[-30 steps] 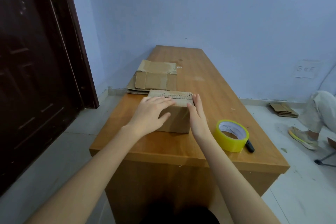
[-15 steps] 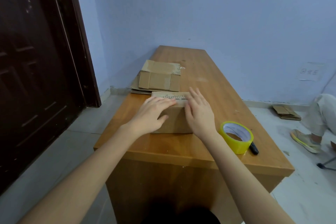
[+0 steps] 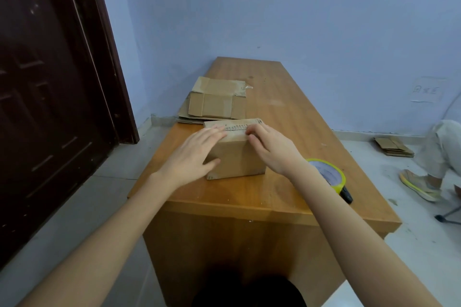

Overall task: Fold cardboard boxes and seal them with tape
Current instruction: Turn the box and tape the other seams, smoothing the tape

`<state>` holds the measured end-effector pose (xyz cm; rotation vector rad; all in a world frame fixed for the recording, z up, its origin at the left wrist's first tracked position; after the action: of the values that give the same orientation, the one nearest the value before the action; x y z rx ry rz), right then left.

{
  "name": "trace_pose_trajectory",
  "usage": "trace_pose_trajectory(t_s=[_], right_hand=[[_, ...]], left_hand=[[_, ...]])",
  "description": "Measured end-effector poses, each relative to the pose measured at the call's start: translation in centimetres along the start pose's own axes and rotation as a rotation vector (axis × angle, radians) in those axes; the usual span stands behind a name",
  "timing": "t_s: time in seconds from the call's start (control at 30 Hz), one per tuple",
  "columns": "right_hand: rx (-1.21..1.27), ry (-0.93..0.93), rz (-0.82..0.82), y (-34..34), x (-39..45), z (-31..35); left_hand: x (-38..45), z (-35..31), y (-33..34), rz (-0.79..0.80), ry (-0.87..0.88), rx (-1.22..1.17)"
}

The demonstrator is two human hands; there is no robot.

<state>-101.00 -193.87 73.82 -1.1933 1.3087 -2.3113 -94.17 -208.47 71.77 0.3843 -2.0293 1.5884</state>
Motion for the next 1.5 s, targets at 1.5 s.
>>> trace_pose_trajectory(t_s=[1.5], right_hand=[[0.371, -0.039, -0.197, -2.5, -3.2, -2.4]], left_hand=[[2.8, -5.1, 2.2, 0.05, -0.045, -0.451]])
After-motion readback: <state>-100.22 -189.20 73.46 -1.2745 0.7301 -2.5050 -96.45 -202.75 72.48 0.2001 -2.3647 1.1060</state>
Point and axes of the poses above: each hand's wrist, its own x-axis towards the middle knuckle, its own y-axis out of the palm, z = x × y, the point moved 7 cm from there along x, towards the middle knuckle, and after that the axes turned 9 degrees about -z, right-handed, at the moved point
